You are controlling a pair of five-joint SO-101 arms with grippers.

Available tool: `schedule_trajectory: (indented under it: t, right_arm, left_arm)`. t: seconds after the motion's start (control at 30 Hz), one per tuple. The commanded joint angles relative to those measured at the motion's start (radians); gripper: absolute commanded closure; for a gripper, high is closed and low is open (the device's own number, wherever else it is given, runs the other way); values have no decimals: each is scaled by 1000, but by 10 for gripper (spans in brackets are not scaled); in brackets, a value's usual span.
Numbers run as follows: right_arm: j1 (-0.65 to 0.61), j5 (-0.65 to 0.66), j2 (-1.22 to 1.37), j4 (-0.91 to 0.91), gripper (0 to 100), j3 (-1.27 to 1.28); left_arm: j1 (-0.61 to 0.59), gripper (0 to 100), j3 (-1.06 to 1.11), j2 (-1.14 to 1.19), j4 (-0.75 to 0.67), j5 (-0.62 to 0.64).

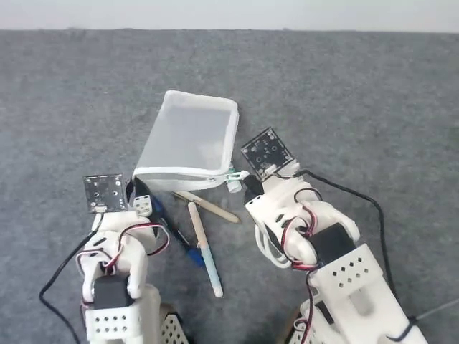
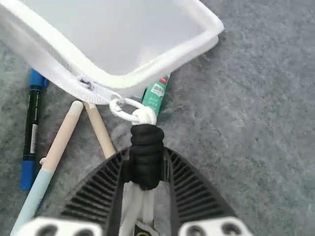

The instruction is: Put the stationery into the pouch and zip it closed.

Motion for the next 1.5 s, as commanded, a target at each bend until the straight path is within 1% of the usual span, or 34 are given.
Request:
schedule_trajectory:
  t: [0.0,0.17,0.23,0.3,0.43,0.5,0.6,0.77,0.83,0.93,1.03,1.13,1.23,1.33,1.43,1.47]
  right_arm:
    - [35,5,4,7,993,-72]
    - [24,5,-10,18,993,-74]
    - [-15,5,-59,50,993,-80]
    - [-54,11,-127,102,993,-87]
    - [-110,14,-283,183,993,-91]
    - [-125,14,-344,211,993,-91]
    - [-130,14,-403,232,993,-89]
    - [-133,14,-414,239,993,-89]
    - [-160,14,-423,255,993,-92]
    - [-245,15,-423,300,993,-107]
    - [-268,15,-423,303,993,-107]
    - [-269,15,-423,305,993,-107]
    - [-269,15,-423,303,993,-107]
    - [-269,15,-423,300,993,-107]
    - [-266,15,-423,286,990,-106]
    - [-265,15,-421,285,974,-106]
  left_arm:
    - [-20,989,-93,-14,6,11]
    - [-11,987,-93,-14,20,6]
    - [-11,957,-94,-14,25,5]
    - [-12,879,-94,-14,28,5]
    - [-17,679,-90,-12,37,12]
    - [-11,655,-90,-12,51,12]
    - [0,664,-90,-14,48,12]
    - [57,666,-79,-12,48,5]
    - [74,666,-70,-11,35,3]
    - [77,666,-50,-11,-8,-11]
    - [81,675,-42,-11,-20,-15]
    - [81,761,-44,-9,-21,-26]
    - [83,885,-45,-11,-21,-78]
    - [83,978,-45,-12,-21,-115]
    - [83,990,-64,-11,-3,-129]
    - [81,990,-76,-11,20,-129]
